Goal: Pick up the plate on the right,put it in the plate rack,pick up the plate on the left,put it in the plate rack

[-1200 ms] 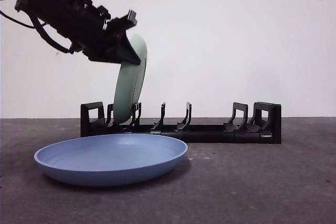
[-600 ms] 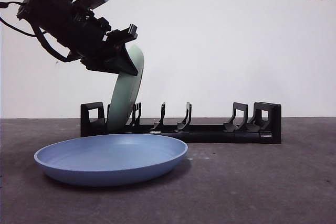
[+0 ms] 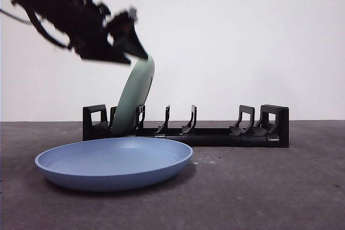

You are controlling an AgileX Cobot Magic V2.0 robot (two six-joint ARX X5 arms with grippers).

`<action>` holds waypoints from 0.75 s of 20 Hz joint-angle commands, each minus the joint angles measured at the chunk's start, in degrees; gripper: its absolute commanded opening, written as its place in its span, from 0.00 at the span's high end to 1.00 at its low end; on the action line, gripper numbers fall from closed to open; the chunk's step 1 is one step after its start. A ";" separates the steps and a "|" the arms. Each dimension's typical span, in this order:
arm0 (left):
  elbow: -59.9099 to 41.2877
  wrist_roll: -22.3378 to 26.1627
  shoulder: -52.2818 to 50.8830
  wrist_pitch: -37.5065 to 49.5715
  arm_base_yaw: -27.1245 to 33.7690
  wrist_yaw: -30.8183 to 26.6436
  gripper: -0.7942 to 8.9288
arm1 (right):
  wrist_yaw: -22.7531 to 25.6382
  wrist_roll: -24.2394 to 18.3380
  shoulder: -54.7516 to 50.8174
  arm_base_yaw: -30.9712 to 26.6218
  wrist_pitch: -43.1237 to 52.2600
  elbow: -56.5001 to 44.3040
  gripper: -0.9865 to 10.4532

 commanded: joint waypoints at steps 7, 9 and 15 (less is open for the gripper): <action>-0.02 4.20 -23.78 -18.67 -0.13 -0.07 0.66 | -3.87 -0.68 0.09 0.04 1.55 -0.77 0.53; -0.02 7.48 -30.58 -25.70 -0.13 -0.04 0.66 | -8.07 -0.59 0.09 0.07 3.65 -2.25 0.53; -0.02 19.45 -47.78 -40.92 -0.13 -0.52 0.56 | -8.81 4.57 0.22 5.57 17.62 -17.31 0.53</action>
